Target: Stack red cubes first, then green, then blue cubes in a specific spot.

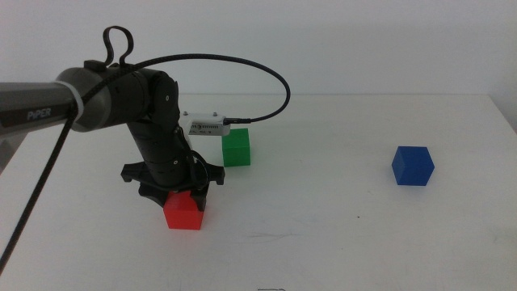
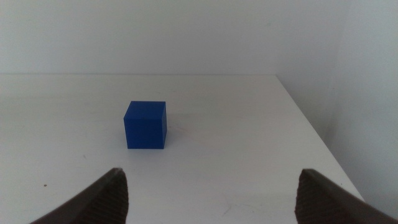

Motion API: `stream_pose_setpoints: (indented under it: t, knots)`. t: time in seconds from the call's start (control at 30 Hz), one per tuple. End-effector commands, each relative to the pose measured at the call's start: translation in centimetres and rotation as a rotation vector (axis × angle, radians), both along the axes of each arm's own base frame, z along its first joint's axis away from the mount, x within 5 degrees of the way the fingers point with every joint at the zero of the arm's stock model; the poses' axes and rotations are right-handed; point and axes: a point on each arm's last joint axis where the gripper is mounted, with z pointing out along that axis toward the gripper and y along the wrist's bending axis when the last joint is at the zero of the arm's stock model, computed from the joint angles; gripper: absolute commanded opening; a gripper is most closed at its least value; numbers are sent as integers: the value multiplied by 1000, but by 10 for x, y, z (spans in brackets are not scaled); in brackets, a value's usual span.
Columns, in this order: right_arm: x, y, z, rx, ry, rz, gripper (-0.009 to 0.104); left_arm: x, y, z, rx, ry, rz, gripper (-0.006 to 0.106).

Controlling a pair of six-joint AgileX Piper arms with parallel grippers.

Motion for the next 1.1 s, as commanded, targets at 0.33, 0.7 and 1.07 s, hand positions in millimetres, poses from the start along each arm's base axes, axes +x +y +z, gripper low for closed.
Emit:
stream_pose_setpoints:
  t: [0.33,0.7,1.07]
  knots:
    - [-1,0,14,-19,-113,4,89,-23,-41,77,-61,-110,137,22]
    - [-1,0,14,-19,-113,4,89,-23,-112,75,-51,-90,71,22]
    - [-1,0,14,-19,-113,4,89,-13,-137,57,-46,-56,74,22]
